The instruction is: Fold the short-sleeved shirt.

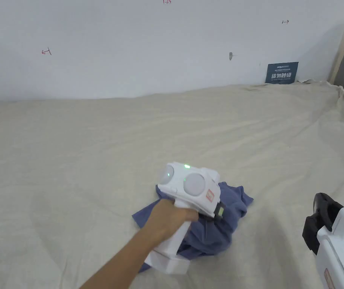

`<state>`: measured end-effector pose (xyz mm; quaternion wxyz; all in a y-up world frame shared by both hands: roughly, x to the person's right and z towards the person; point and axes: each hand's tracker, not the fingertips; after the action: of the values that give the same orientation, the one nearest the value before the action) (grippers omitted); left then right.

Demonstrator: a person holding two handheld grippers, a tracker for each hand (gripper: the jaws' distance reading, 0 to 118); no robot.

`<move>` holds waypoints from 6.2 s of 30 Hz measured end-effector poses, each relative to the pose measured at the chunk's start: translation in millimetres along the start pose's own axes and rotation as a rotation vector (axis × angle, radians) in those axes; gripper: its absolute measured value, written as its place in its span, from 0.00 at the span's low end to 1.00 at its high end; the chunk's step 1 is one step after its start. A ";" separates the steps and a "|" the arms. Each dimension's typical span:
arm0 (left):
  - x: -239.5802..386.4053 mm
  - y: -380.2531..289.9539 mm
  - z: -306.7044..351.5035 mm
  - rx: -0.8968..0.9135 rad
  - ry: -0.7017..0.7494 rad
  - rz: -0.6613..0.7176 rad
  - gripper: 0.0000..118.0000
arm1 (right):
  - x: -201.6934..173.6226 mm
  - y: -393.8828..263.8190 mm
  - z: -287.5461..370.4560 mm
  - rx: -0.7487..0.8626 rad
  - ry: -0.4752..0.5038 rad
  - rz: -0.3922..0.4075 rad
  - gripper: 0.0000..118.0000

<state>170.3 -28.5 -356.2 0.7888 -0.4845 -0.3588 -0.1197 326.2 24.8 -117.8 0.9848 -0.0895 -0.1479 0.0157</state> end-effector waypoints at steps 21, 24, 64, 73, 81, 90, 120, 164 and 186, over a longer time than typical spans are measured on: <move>25.9 -13.2 28.6 0.176 -0.008 0.007 0.99 | -1.2 14.9 7.8 0.026 0.007 0.012 0.00; 24.2 -13.5 64.4 0.286 0.016 0.022 0.99 | -4.4 22.7 8.4 0.046 0.016 0.012 0.00; -70.8 -212.8 211.7 0.962 0.726 0.216 0.00 | -55.9 35.5 1.3 0.120 0.131 0.002 0.00; -70.7 -211.3 211.9 0.966 0.721 0.214 0.00 | -56.9 37.1 3.0 0.122 0.136 0.005 0.00; -68.9 -209.6 211.1 0.967 0.728 0.198 0.00 | -57.0 37.2 3.4 0.120 0.139 0.006 0.00; -79.6 -182.3 207.2 0.760 0.553 0.286 0.00 | -55.8 37.3 -0.7 0.116 0.141 0.006 0.00; -106.2 -157.7 31.7 0.037 0.243 0.420 0.80 | -44.2 3.9 -29.0 0.003 0.120 -0.005 0.00; -113.7 -150.0 98.0 0.245 0.139 0.399 0.00 | -40.5 -54.2 -317.7 -0.728 0.220 0.001 0.72; -119.8 -153.4 98.9 0.265 0.124 0.443 0.00 | -38.1 -18.1 -291.0 -0.597 0.285 0.105 0.03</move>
<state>-42.1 -40.4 -306.8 0.8727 -0.4356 -0.2077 0.0744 375.5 -45.1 -399.1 0.9239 -0.3826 -0.0022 0.0098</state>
